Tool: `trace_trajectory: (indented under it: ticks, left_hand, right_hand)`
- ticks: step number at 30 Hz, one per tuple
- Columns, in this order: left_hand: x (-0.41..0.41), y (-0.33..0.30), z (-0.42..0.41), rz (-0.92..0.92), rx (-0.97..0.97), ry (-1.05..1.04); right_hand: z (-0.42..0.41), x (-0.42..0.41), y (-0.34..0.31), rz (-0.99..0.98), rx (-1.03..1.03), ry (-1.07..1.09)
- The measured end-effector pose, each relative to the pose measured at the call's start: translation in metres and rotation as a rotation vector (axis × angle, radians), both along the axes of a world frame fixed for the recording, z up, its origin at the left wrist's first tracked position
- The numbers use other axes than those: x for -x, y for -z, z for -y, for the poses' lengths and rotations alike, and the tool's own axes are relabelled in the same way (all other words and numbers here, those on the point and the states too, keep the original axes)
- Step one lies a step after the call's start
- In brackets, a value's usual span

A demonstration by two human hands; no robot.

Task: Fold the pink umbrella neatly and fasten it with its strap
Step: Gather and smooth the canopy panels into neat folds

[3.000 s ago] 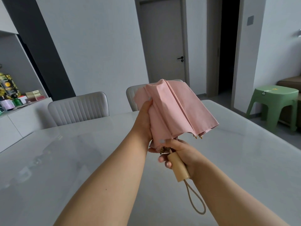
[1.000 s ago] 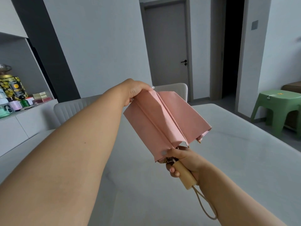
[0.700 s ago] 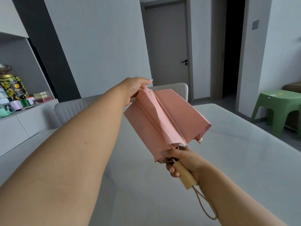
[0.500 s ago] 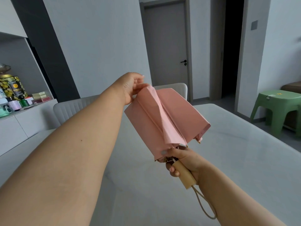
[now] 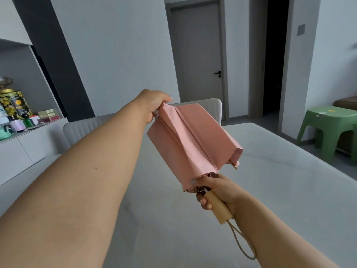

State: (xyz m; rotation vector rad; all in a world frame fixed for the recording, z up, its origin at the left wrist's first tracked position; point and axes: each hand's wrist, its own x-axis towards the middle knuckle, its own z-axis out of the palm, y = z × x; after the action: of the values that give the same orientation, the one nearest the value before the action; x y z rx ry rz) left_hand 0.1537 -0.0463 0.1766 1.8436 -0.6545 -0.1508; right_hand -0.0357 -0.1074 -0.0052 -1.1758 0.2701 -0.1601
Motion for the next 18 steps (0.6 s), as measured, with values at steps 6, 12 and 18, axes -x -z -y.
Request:
trace_trajectory:
  ticks: [6,12,18]
  left_hand:
    - [-0.001,0.0,-0.002,0.005,-0.075,0.031]
    - [0.005,-0.007,0.001,-0.295,0.095,0.07]
    - [0.02,-0.007,-0.004,0.022,0.108,-0.127]
  right_hand:
    - [0.0,0.0,0.0,0.01,-0.012,0.002]
    - [0.002,0.001,0.0,0.021,-0.022,-0.013]
    - [0.003,-0.001,0.001,0.021,-0.027,0.015]
